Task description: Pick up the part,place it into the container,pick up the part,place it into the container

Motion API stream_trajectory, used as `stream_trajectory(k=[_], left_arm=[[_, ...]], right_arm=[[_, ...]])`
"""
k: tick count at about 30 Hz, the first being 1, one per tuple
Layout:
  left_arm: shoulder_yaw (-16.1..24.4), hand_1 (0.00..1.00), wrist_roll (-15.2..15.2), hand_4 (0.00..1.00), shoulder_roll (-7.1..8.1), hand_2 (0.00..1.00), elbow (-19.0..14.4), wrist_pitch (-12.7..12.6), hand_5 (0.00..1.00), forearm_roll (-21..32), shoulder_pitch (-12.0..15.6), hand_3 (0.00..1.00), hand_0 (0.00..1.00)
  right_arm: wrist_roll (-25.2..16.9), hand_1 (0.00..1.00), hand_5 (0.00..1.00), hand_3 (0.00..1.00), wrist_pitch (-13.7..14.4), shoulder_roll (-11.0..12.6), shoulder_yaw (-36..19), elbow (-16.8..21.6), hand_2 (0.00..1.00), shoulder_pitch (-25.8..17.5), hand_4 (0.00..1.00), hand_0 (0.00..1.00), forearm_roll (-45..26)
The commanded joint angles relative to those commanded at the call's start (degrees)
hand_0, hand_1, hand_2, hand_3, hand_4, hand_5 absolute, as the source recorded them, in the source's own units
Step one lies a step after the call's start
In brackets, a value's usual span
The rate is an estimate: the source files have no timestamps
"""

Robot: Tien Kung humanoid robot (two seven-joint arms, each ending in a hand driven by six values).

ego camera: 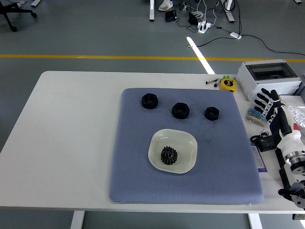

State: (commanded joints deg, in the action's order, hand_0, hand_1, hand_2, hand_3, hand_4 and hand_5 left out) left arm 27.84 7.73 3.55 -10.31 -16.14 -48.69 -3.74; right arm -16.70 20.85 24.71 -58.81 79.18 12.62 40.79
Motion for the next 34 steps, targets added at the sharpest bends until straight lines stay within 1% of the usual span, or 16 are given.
stream_trajectory(k=[9, 20, 34], left_arm=[[0.4, 0.633, 0.1, 0.627, -0.05, 0.643, 0.0, 0.0, 0.597, -0.4, -0.1, 0.556, 0.68], [0.1, 0.632, 0.0, 0.624, 0.08, 0.638, 0.0, -0.1, 0.596, -0.1, -0.3, 0.556, 0.679], [1.2, 0.631, 0.5, 0.622, 0.38, 0.636, 0.0, 0.4, 0.597, -2.5, 0.3, 0.556, 0.677]], right_arm=[[1.1, 0.854, 0.998, 0.875, -0.1, 0.3, 0.9, -0.2, 0.872, 0.4, 0.998, 0.868, 0.6], [1.1, 0.854, 0.998, 0.871, -0.1, 0.3, 1.1, -0.1, 0.869, 0.7, 0.998, 0.869, 0.5], [0.9, 0.853, 0.997, 0.869, -0.1, 0.1, 1.8, 0.0, 0.867, 0.2, 0.998, 0.868, 0.2]])
